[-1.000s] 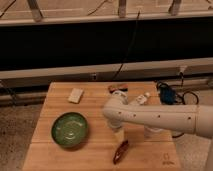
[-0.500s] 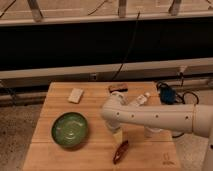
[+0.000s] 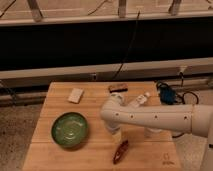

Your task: Push the ceramic bowl across the table

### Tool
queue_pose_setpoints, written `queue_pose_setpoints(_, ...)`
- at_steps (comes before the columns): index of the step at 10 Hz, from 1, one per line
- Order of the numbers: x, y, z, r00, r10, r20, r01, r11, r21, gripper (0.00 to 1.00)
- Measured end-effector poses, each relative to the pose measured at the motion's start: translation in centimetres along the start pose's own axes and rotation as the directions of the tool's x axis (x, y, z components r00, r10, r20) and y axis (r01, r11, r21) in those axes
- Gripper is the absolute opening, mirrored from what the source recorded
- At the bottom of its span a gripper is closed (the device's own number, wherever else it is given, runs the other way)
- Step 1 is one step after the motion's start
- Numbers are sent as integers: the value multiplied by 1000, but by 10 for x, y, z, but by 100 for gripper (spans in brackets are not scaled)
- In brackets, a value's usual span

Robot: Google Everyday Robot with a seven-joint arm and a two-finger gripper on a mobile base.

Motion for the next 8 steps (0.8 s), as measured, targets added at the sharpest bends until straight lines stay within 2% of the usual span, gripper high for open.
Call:
queue_pose_setpoints(2, -2, 1, 2, 1000, -10, 1, 10, 1000, -3, 53)
queue_pose_setpoints(4, -2, 3, 3, 1000, -18, 6, 18, 1000, -6, 35)
queue_pose_setpoints(5, -1, -1, 7, 999, -30, 13, 30, 999, -12, 22)
queue_pose_setpoints(6, -5, -5, 9, 999, -42, 19, 42, 999, -14, 14)
queue_pose_setpoints(8, -8, -8, 14, 998, -65, 23, 65, 998, -23, 4)
